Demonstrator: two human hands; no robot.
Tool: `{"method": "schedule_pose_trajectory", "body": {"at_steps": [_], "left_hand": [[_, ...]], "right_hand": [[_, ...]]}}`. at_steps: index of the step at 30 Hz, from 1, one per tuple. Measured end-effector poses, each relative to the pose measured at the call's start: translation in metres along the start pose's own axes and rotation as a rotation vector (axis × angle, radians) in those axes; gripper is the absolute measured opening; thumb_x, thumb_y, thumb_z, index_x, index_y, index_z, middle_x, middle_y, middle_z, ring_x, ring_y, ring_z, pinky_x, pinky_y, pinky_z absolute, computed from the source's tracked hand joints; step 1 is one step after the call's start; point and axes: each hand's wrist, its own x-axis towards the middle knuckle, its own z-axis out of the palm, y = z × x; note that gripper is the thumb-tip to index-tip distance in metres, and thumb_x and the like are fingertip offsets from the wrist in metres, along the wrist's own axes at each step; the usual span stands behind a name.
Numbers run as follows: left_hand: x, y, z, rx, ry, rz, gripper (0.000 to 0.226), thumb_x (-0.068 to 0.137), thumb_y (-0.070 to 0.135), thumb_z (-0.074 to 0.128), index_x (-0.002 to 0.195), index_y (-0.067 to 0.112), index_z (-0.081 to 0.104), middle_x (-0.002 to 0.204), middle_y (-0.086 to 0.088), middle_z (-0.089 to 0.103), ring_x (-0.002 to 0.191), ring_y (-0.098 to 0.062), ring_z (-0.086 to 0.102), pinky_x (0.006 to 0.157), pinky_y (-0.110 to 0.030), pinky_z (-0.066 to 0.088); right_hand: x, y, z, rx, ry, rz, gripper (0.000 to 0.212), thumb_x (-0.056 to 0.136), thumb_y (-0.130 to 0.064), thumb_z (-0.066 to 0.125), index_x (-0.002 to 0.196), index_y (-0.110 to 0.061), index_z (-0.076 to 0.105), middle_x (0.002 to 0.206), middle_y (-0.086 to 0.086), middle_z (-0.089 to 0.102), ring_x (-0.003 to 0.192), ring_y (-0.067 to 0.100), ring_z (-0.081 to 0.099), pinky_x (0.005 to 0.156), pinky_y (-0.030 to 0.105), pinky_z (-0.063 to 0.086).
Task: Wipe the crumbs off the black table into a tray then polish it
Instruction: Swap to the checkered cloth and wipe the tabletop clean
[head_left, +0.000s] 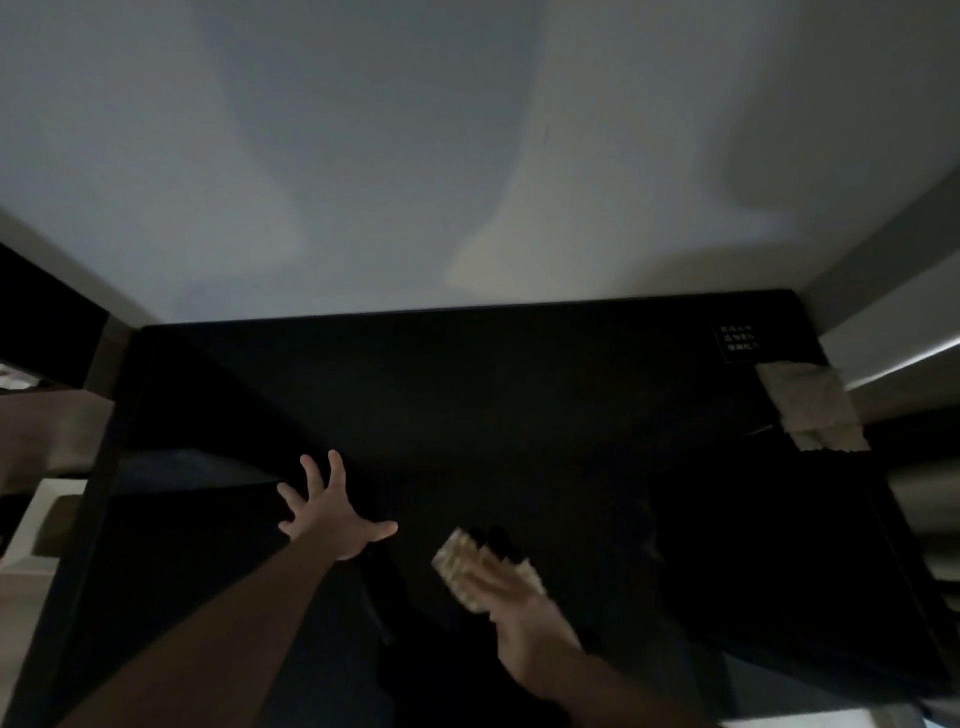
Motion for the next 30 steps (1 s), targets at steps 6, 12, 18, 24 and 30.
{"method": "schedule_pose_trajectory", "body": {"at_steps": [6,12,18,24,30], "left_hand": [[0.001,-0.001,0.002,-0.004,-0.003,-0.001,0.145,0.057,0.070,0.081,0.153,0.036,-0.023,0.160,0.000,-0.034,0.149,-0.047,-0.016,0.114,-0.069,0.023],[0.003,-0.002,0.003,0.001,-0.003,-0.004,0.145,0.058,0.069,0.081,0.153,0.035,-0.022,0.161,-0.001,-0.033,0.149,-0.047,-0.015,0.114,-0.070,0.023],[0.003,-0.003,0.000,-0.005,-0.038,0.018,0.145,0.059,0.067,0.082,0.153,0.033,-0.022,0.160,-0.002,-0.035,0.148,-0.048,-0.019,0.112,-0.072,0.021],[0.000,-0.004,-0.003,0.005,-0.068,0.011,0.144,0.060,0.069,0.080,0.153,0.033,-0.024,0.159,-0.002,-0.036,0.148,-0.047,-0.019,0.115,-0.071,0.019],[-0.010,-0.018,0.008,0.077,-0.080,0.120,0.122,0.077,0.059,0.072,0.157,0.027,-0.014,0.164,-0.004,-0.026,0.150,-0.047,-0.012,0.120,-0.059,0.024]], "right_hand": [[0.004,0.102,-0.086,-0.011,0.345,0.650,0.079,0.089,-0.002,0.039,0.162,-0.030,0.028,0.172,-0.007,0.017,0.158,0.020,0.020,0.127,0.031,0.016],[-0.012,0.116,-0.091,-0.182,0.261,0.881,0.080,0.090,-0.009,0.054,0.163,-0.024,0.025,0.171,0.005,0.020,0.157,0.031,0.016,0.120,0.057,0.028],[-0.064,0.008,0.028,-0.142,0.090,0.357,0.084,0.081,-0.017,0.044,0.161,-0.039,0.027,0.171,-0.017,0.006,0.160,0.021,0.001,0.126,0.055,0.012],[-0.102,-0.029,0.025,-0.050,-0.033,0.158,0.076,0.100,-0.019,0.041,0.147,-0.068,0.009,0.164,-0.028,0.008,0.153,-0.005,0.001,0.128,0.031,0.010],[-0.133,0.053,-0.059,0.112,0.391,0.539,0.091,0.079,0.002,0.041,0.154,-0.048,0.039,0.164,-0.018,0.035,0.153,0.004,0.030,0.126,0.032,0.028]]}}
